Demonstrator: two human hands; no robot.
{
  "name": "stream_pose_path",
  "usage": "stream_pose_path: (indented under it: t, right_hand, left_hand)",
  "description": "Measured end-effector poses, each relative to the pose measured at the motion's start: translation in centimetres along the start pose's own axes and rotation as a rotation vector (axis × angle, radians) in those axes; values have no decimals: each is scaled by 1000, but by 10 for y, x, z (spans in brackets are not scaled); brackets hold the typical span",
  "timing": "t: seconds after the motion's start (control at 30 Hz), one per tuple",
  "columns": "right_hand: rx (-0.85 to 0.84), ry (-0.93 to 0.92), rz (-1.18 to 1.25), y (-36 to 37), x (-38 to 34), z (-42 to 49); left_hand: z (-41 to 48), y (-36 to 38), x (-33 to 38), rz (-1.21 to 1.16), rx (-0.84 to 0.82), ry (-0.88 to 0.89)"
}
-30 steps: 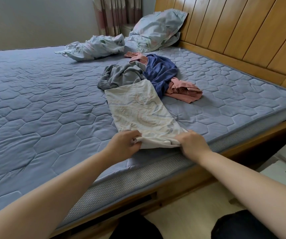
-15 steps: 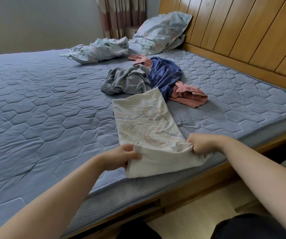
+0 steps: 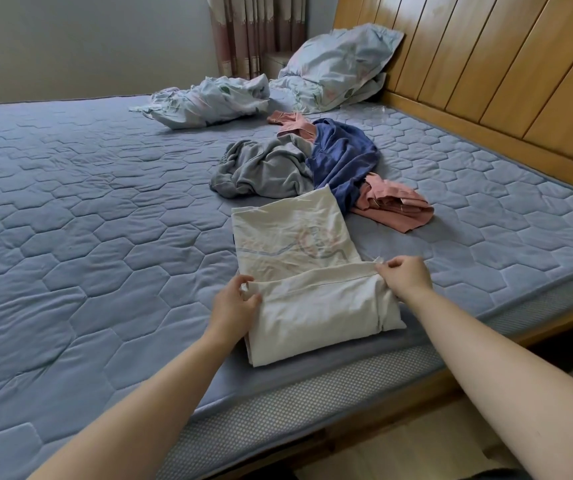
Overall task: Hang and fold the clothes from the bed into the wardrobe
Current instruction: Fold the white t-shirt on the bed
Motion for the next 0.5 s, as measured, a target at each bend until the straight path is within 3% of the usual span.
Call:
stream_pose_path:
  t: [0.13,0.23,0.3,0.43,0.5]
  right_hand:
    - [71,-178,-81,2,-19,-6]
    - [-69,-29,-49,18,-8,-3]
    - [-127,-37,-19,25,-11,-2]
    - [31,-258,85,12,-45,-1]
    - [3,-221,-59,24,-43,1]
  left_hand:
    - [-3,-6,0,-54,117,14]
    - [-8,-9,2,-126,165,6]
    - [-14,-13,6,-162,232,43]
    - [-5,-28,13,-184,331,62]
    - [7,-24,12,-87,265,12]
Point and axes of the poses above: each hand's wrist, its own z-axis towards the middle knuckle, its own y-axis out of the palm, x = y × z, the point moved 10 cm from there along z, towards the middle knuckle, and after that the axes turned 15 degrees about z, right-handed, at the moved point
